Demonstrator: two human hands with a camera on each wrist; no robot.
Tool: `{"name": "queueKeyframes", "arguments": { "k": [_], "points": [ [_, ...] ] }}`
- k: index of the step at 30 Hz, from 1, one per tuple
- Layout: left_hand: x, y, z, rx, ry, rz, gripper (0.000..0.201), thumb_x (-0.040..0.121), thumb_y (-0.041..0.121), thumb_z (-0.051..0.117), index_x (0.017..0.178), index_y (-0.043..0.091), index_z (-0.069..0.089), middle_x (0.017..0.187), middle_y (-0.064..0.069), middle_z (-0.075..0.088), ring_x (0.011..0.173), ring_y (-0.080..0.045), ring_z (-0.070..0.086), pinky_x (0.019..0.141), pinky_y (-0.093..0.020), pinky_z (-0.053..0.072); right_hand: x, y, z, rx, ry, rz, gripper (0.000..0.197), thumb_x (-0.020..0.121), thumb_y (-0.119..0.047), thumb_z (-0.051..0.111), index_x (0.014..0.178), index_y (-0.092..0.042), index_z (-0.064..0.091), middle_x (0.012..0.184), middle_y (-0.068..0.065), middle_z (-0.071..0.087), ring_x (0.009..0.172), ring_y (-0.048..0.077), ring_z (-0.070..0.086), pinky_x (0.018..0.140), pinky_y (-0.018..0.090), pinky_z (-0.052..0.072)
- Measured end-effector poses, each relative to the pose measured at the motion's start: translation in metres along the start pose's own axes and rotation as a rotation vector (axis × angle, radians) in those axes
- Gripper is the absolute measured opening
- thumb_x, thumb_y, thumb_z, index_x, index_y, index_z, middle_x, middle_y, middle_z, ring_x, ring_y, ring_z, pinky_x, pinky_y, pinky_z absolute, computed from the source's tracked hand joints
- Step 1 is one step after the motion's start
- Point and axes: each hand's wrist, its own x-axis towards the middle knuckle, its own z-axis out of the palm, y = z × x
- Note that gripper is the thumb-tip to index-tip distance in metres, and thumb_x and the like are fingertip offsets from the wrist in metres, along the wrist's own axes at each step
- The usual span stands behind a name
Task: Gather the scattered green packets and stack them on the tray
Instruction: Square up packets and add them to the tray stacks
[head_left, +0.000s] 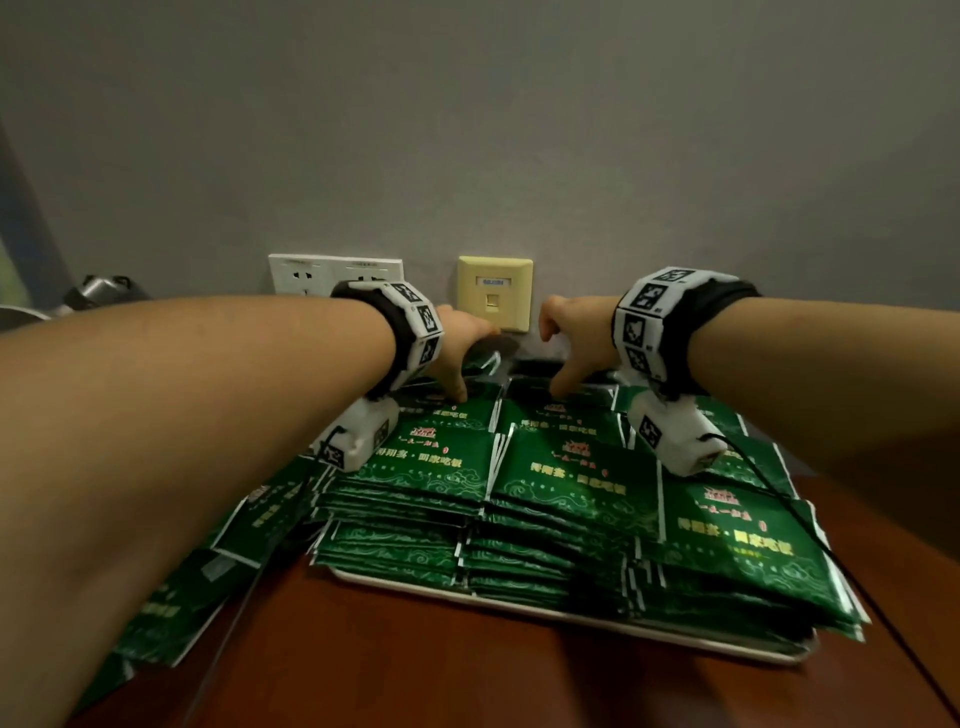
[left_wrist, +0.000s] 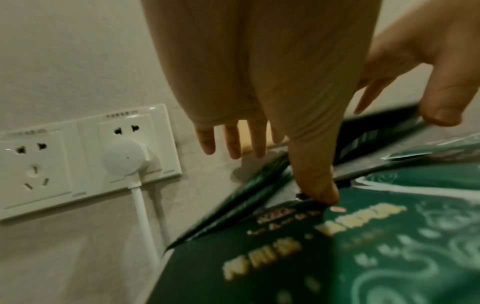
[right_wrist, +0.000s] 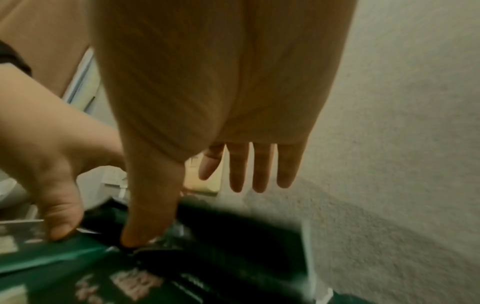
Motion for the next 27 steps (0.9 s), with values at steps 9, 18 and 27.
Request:
{"name": "queueKeyframes", "arguments": {
  "k": [9, 18, 27],
  "points": [
    [-0.013, -0.014, 0.016, -0.013, 0.029, -0.040, 0.070, 0.090, 0.024, 0.066, 0.150, 0.021, 0.031, 0.149, -0.003, 0.040, 0.132, -0.023, 0.044, 0.105, -0.033, 0.037, 0.001, -0.006, 0.022, -0.089, -0.033, 0.004, 0.049, 0.085, -0.031, 0.073, 0.126, -0.015, 0.051, 0.125, 0.006, 0.057, 0.109, 0.025, 0.057, 0.088, 0.032, 0.046],
    [-0.072, -0.024, -0.016, 0.005, 0.059, -0.084, 0.062, 0.093, 0.028, 0.061, 0.148, 0.022, 0.034, 0.144, -0.005, 0.046, 0.126, -0.024, 0.048, 0.104, -0.037, 0.040, -0.041, -0.022, -0.009, -0.091, 0.002, -0.027, 0.045, 0.090, -0.026, 0.067, 0.130, -0.018, 0.048, 0.129, 0.004, 0.055, 0.112, 0.023, 0.056, 0.095, 0.033, 0.047],
    [-0.179, -0.005, -0.053, 0.093, 0.000, -0.122, 0.061, 0.093, 0.024, 0.058, 0.149, 0.023, 0.034, 0.146, -0.006, 0.044, 0.129, -0.026, 0.046, 0.105, -0.036, 0.038, -0.136, -0.070, -0.048, -0.106, 0.055, -0.158, 0.044, 0.092, -0.025, 0.064, 0.133, -0.020, 0.051, 0.133, 0.002, 0.054, 0.118, 0.022, 0.054, 0.095, 0.029, 0.043]
  ]
}}
